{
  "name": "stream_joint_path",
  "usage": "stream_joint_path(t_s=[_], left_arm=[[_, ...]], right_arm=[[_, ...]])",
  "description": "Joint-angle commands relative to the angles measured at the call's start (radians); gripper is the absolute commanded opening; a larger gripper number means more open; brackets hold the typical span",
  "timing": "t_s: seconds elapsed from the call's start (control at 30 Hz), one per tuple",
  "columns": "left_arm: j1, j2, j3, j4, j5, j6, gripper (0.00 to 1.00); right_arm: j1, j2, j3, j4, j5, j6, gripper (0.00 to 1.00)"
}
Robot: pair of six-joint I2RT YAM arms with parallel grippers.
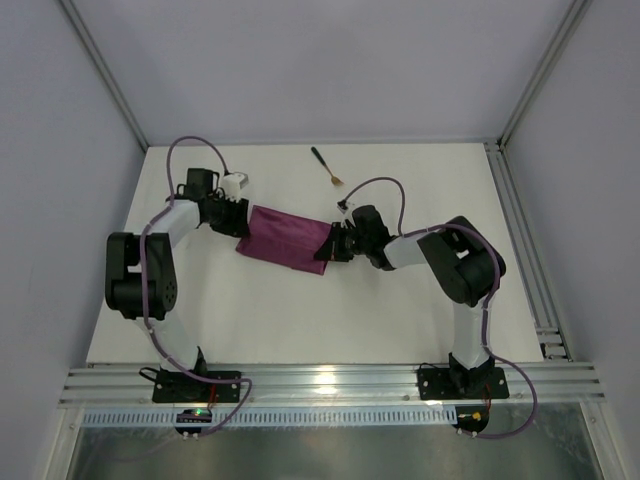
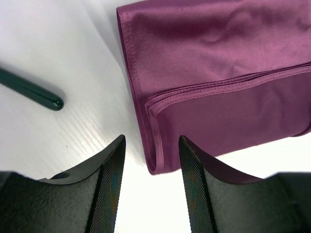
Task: Fold the napkin into a case and place the utensils inside
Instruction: Smooth out the 2/3-rectangle-folded napkin at the center of the board.
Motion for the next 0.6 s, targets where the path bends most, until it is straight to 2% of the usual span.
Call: stream_joint_path(t_s=[0.0, 0.13, 0.2, 0.27, 0.3, 0.43, 0.57], left_arm=[[0.002, -0.124, 0.005, -0.02, -0.038, 0.012, 0.5], [-0.029, -0.196, -0.038, -0.121, -0.067, 0.149, 0.41], [-0.094, -0.218, -0.096, -0.172, -0.11, 0.316, 0.43], [-0.163, -0.269, -0.161, -0.165, -0.187, 0.482, 0.51], [-0.249, -0.291, -0.246, -0.092, -0.268, 0.523, 0.52], [-0.39, -0.305, -0.354, 0.076, -0.372, 0.664, 0.6], [-0.415, -0.227, -0.336, 0.174, -0.452, 0.677, 0.61]], right_arm=[[-0.002, -0.029, -0.01, -0.055, 0.056, 0.006, 0.04], [-0.002, -0.035, -0.003, -0.066, 0.054, 0.007, 0.04], [0.0, -0.032, 0.004, -0.077, 0.051, 0.001, 0.04], [0.0, -0.032, 0.004, -0.08, 0.05, -0.002, 0.04], [0.0, -0.032, 0.004, -0.081, 0.048, -0.003, 0.04], [-0.002, -0.029, 0.002, -0.077, 0.042, -0.003, 0.04], [0.0, -0.026, -0.001, -0.066, 0.031, 0.004, 0.04]])
